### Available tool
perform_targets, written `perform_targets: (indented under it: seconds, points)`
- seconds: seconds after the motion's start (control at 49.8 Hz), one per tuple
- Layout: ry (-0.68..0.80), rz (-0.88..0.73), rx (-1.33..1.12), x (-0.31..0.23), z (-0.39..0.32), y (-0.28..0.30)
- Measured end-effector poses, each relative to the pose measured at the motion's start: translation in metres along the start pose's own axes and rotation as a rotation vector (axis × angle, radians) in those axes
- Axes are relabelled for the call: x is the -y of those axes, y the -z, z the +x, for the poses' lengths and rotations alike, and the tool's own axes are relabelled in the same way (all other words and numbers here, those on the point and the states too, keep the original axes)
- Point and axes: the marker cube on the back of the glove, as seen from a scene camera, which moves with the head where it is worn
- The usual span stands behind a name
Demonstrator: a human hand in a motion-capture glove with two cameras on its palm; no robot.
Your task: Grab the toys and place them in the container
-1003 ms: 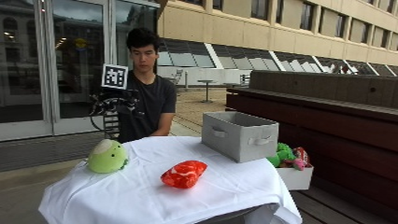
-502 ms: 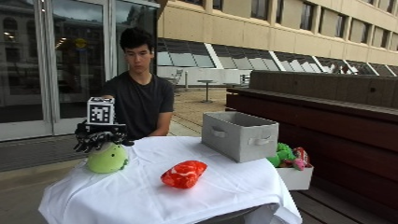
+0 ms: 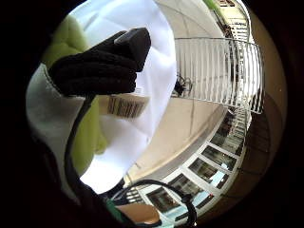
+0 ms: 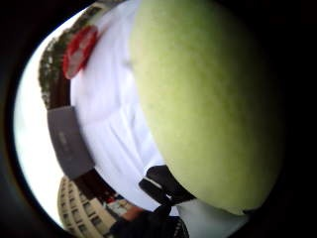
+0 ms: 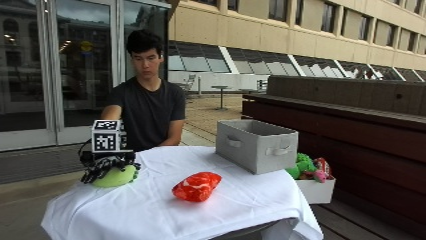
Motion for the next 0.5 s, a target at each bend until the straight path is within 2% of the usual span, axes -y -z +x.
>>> perform_targets:
  seconds: [0.181, 0.502]
  points:
    - [-0.021, -0.011, -0.01, -0.001, -0.003, -0.002]
    - [-0.077, 0.146, -0.034, -0.011, -0.007, 0.009]
